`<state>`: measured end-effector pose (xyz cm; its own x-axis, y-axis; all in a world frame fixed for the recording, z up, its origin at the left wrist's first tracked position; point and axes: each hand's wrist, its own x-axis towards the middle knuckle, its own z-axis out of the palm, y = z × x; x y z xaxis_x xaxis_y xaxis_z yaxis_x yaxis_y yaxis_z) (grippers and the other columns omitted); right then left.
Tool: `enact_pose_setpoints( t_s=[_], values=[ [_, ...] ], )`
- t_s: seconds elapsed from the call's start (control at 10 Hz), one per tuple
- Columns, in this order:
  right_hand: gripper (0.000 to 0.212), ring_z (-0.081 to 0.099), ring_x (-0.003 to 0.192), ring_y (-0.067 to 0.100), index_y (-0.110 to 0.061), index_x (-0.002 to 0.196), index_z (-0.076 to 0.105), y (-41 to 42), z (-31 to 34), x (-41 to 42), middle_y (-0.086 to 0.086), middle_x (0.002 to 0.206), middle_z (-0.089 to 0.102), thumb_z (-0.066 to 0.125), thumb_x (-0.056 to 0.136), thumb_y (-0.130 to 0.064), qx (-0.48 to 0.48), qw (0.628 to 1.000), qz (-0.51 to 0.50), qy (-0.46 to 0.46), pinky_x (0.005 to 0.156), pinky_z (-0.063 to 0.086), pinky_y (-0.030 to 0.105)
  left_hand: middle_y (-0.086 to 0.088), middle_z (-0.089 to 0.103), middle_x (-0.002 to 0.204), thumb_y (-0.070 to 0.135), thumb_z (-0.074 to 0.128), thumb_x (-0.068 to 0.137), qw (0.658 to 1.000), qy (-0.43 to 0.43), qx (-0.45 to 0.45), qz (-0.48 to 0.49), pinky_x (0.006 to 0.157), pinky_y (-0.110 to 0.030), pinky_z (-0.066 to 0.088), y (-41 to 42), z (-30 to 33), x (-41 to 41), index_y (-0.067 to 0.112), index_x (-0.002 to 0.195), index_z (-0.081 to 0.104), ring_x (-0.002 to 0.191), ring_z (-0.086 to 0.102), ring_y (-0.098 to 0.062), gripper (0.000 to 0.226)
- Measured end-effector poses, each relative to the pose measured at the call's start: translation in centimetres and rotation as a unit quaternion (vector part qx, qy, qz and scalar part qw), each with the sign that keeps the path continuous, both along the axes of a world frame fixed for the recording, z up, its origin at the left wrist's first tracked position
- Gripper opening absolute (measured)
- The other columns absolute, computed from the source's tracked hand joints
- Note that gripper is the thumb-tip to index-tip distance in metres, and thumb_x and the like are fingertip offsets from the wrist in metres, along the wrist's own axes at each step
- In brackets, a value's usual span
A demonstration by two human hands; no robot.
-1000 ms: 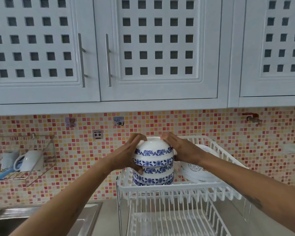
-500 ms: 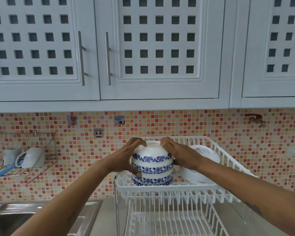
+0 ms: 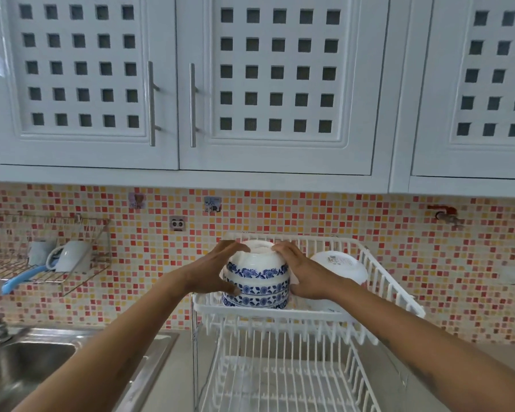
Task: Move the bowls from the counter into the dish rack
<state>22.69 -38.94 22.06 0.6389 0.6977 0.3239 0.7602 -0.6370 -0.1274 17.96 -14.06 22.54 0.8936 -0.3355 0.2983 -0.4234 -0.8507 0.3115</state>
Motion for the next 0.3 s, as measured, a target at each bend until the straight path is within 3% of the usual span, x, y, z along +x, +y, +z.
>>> enact_pose_setpoints(
  t_s=[0.1,0.3],
  values=[
    [0.084,0.016,0.147,0.019,-0.018,0.153,0.010,-0.9,0.6,-2.1,0.000,0.160,0.002,0.063,0.087,-0.015,0.032,0.994,-0.022,0.098,0.111,0.021,0.021,0.000,0.016,0.157,0.036,0.076,0.077,1.000,0.011,-0.010,0.010,0.115,-0.043,0.029,-1.3,0.3,-1.3,0.031,0.148,0.021,0.140,0.029,-0.026,0.089],
    [0.073,0.017,0.148,0.018,-0.022,0.153,0.016,-2.9,1.5,-4.9,-0.003,0.161,0.008,0.056,0.092,-0.015,0.062,0.989,-0.077,0.113,0.112,0.021,0.023,0.000,0.019,0.155,0.038,0.066,0.086,0.999,-0.018,-0.031,0.007,0.111,-0.044,0.039,-3.8,1.0,-3.1,0.024,0.149,0.021,0.136,0.035,-0.026,0.079]
  ],
)
